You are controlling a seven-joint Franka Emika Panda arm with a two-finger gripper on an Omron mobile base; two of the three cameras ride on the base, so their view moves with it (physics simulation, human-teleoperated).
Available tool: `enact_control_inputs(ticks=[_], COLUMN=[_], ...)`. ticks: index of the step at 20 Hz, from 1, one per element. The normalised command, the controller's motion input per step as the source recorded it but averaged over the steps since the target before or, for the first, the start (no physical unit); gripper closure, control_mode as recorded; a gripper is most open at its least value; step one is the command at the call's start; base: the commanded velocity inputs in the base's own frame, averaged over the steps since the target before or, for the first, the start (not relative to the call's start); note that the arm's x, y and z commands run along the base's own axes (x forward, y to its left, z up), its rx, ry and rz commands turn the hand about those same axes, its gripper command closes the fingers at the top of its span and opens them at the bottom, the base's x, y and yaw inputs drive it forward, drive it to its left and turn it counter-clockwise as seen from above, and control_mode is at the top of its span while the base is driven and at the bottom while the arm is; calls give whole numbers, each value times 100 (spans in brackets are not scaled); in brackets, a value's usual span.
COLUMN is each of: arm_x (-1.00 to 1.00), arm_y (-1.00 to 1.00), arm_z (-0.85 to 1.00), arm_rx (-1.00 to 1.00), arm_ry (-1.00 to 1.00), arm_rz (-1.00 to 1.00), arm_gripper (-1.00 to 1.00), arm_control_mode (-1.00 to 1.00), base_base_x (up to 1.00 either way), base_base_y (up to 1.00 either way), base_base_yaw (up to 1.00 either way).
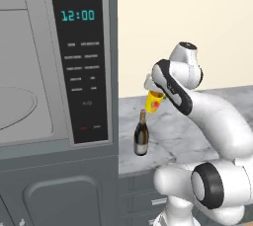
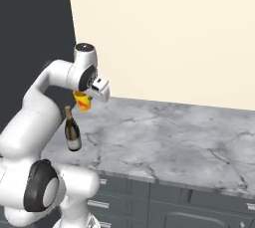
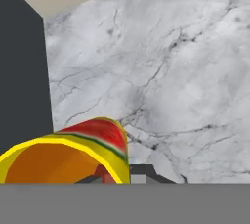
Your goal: Place the microwavable item in the microwave. Then, close the microwave door and press the start button.
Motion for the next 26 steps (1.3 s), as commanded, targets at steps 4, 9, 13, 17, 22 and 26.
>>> enact_control_inputs(ticks=[4,9,13,17,22,26], arm_x=[-64,-37,-19,-95,-20,0], arm_y=[-17,-11,-14,-12,0,0], arm_z=[80,-10,-25,-2,0,0], arm_rx=[1,1,2,2,0,0], arm_ry=[-9,8,1,-18,-7,0], arm_rz=[-12,-10,0,0,0,0], arm_gripper=[100,100,100,100,100,100], arm_control_mode=[-100,-100,-100,-100,100,100], base_base_x=[0,0,0,0,-80,-100], base_base_y=[0,0,0,0,4,61], base_base_yaw=[0,0,0,0,0,0])
